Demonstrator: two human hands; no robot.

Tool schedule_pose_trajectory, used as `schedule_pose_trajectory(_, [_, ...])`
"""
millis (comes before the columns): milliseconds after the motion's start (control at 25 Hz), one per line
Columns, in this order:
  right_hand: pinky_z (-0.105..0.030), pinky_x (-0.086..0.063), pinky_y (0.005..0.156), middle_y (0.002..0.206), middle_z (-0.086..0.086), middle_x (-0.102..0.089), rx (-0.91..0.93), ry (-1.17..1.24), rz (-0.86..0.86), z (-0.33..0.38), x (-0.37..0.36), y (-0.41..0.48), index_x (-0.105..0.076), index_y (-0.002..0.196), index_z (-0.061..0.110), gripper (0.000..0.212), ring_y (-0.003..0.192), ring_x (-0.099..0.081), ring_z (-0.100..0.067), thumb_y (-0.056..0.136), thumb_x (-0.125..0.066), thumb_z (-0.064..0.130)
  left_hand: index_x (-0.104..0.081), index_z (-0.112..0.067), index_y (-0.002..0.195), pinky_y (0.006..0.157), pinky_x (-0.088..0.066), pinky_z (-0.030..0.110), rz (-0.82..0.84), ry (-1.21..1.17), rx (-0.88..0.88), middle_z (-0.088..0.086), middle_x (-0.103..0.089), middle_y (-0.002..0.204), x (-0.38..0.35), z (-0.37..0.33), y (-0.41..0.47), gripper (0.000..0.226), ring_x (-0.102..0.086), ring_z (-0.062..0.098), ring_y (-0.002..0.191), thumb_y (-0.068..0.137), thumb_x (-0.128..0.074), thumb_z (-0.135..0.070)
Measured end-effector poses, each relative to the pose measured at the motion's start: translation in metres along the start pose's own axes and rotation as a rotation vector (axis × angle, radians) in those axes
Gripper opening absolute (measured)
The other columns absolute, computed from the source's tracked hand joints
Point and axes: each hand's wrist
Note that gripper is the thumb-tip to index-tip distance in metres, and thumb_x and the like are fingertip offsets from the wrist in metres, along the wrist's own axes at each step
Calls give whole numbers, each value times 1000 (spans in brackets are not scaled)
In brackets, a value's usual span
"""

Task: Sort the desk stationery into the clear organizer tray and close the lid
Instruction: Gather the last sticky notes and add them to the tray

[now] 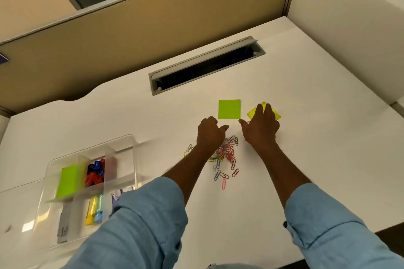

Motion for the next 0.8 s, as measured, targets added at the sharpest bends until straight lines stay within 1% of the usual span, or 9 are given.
schedule_pose_trajectory(160, [-50, -19, 114, 156, -17, -15, -23, 2, -20, -23, 8, 27, -19, 147, 8, 73, 143, -16, -34, 91, -56, 37, -53, 2, 113, 93, -41, 38, -50, -67, 128, 18, -58, 116, -20, -15, 26, 52, -53, 31, 111, 85, -63, -41])
schedule_pose_trajectory(320, [-49, -23, 110, 153, -16, -20, -39, -23, 30, -41, 6, 41, -21, 146, 11, 77, 140, -20, -35, 86, -62, 37, -49, 3, 115, 97, -39, 38, -137, -109, 226, 18, -52, 119, -38, -28, 50, 62, -50, 33, 114, 79, -69, -43])
schedule_pose_trajectory(480, [-46, -27, 104, 147, -11, -33, 1, -109, -34, -51, -3, 40, -32, 141, 12, 67, 133, -30, -32, 86, -62, 36, -44, 1, 118, 97, -40, 44, -156, -36, 283, 17, -43, 124, -52, -39, 63, 78, -42, 34, 118, 70, -72, -54])
schedule_pose_trajectory(560, [-45, -28, 102, 144, -9, -37, 10, -108, -62, -52, -5, 41, -35, 139, 13, 64, 130, -33, -30, 86, -62, 34, -44, -1, 118, 97, -41, 46, -159, -2, 312, 16, -42, 123, -57, -43, 69, 82, -41, 34, 118, 65, -76, -55])
schedule_pose_trajectory(640, [-43, -30, 99, 138, -8, -42, 10, -93, -73, -52, -5, 44, -37, 138, 13, 63, 126, -36, -29, 85, -64, 33, -44, -3, 118, 97, -40, 46, -161, -6, 336, 15, -41, 124, -59, -46, 73, 83, -40, 34, 118, 61, -79, -52])
schedule_pose_trajectory(800, [-42, -34, 95, 128, -9, -47, -5, -83, -71, -49, -3, 44, -42, 130, 12, 66, 120, -41, -30, 76, -74, 36, -42, -6, 120, 97, -41, 45, -134, -130, 415, 15, -38, 128, -60, -51, 79, 83, -42, 35, 120, 58, -86, -39])
Point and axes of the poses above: each hand's wrist, its own y-axis towards the middle knuckle, its own x-axis out of the back of the hand, z = x × y
